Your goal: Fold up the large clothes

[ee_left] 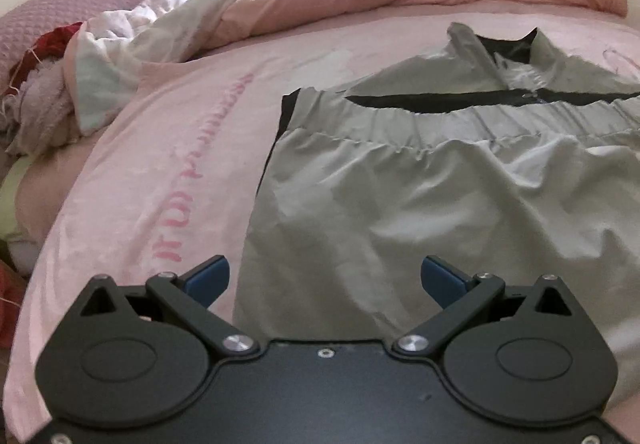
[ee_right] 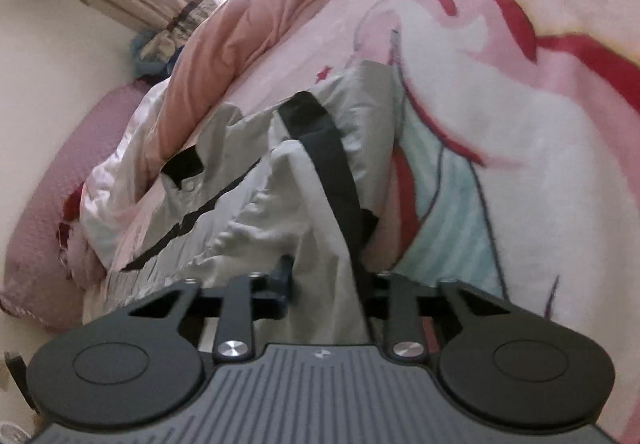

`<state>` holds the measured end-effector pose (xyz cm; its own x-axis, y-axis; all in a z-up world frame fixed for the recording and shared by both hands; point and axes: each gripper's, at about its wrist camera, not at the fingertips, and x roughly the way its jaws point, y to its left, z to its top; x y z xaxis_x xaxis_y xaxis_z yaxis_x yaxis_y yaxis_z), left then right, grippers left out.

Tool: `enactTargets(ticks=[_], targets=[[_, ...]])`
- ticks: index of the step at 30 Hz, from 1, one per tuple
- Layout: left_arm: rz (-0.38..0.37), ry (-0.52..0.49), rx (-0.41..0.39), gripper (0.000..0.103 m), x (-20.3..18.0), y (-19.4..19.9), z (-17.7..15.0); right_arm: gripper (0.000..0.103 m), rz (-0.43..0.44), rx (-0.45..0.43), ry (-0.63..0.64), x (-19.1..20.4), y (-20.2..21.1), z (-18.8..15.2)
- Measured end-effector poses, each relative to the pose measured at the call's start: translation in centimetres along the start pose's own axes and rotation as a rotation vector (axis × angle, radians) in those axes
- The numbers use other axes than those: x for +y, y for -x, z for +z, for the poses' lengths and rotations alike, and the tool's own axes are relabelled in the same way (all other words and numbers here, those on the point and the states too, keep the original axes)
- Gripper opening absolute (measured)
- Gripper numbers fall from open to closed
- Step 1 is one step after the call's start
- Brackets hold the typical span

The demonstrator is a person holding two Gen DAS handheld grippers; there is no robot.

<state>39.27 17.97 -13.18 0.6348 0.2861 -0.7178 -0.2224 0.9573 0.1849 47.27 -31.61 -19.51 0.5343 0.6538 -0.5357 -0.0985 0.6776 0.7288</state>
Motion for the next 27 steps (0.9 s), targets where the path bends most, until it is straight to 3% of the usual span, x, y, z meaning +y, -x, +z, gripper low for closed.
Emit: enactTargets(ticks=[3,8,10,15,17,23,27], targets=[[0.018,-0.018,-0.002,0.103,-0.1,0.2,0.1,0.017,-0.065,-0.007,0.065,1.8,0.9,-0.5],[0.003,-0.028,-0.021,0.103,-0.3,0.4,0.4,0.010,-0.311,-0.087,0.202,6.3,-0.4,-2.1],[0.002,-0.043,-0.041,0.103,0.1,0.7,0.3,0.010,-0.354,-0.131,0.231,8.6,0.2,-2.6],[0.036,0.001,-0.057,0.103,2.4,1.0,0.8,0.009,-0.221,-0.213,0.103,14.3,2.9,-3.0],[0.022,0.061,-0.059,0.103,4.0,1.4,0.9,0.010,-0.256,-0.233,0.149,18.8,2.5,-3.9],[-0.023,0.114,-0.105,0.103,6.2,3.3,1.1,0.010,-0.180,-0.241,0.244,30.2,-1.7,-7.8],[-0.015,0.132,-0.094,0.103,7.4,3.2,1.2,0.010,-0.143,-0.198,0.230,34.5,-5.6,-10.6]])
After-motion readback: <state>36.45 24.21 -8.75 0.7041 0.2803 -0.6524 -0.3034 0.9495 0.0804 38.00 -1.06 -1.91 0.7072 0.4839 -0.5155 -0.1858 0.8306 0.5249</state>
